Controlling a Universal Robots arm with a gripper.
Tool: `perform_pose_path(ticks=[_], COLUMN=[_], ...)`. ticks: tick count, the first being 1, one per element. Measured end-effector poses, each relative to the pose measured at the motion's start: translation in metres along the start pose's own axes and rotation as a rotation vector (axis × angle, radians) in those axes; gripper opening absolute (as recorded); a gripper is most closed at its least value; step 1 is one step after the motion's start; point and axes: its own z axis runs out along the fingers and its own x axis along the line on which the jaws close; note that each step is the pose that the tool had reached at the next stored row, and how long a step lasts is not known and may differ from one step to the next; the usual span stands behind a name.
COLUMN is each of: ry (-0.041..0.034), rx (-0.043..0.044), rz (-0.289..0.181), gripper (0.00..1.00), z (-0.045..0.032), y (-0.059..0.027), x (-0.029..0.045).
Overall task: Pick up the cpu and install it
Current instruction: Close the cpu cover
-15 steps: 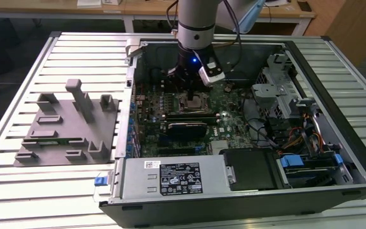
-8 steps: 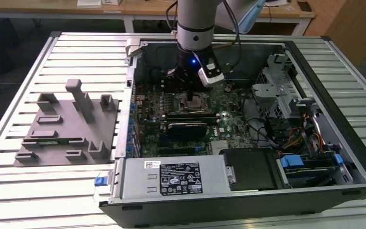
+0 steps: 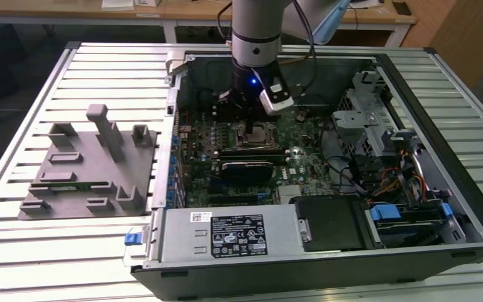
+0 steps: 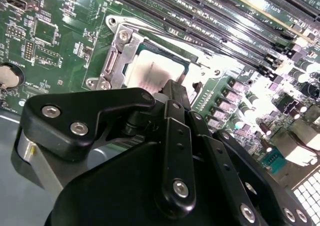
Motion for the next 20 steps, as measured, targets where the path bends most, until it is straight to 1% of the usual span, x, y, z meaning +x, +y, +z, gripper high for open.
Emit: perform_pose_path(ticks=[3,9,20], ry=[0.0000,0.0000,0.0000], rx=[0.0001,0.0000,-0.0001], rz=[0.000,0.000,0.000], gripper=[0.11,0.11,0.11], z=[0.0026,0.0046,0.0068], y=[0.0000,-0.0001,-0.0009], x=[0.0006,0.0022,0.0115])
